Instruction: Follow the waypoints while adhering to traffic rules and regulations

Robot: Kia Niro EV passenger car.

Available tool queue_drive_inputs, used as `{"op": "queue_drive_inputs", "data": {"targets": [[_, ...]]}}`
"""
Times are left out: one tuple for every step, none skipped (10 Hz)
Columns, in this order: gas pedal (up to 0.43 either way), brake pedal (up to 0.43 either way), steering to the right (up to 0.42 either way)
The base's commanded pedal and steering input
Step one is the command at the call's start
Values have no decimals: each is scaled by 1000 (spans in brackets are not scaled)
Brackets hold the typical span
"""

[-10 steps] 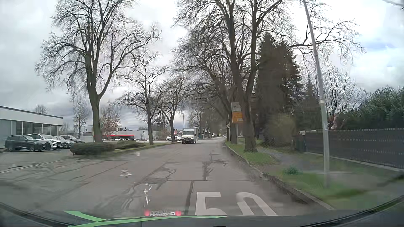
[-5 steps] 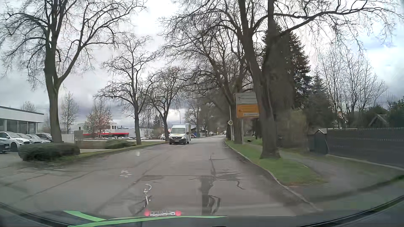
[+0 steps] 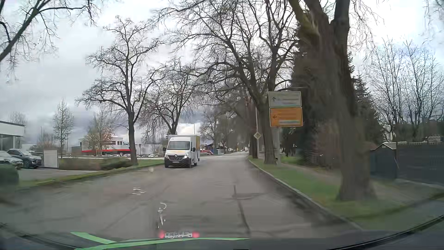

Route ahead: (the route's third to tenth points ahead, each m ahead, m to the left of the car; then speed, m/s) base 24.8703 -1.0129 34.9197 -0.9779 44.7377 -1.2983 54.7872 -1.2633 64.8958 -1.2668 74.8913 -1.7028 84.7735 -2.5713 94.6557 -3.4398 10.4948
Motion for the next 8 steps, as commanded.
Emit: {"op": "queue_drive_inputs", "data": {"targets": [[98, 0, 6], [98, 0, 6], [98, 0, 6], [98, 0, 5], [98, 0, 5], [98, 0, 5], [98, 0, 5], [98, 0, 5]]}}
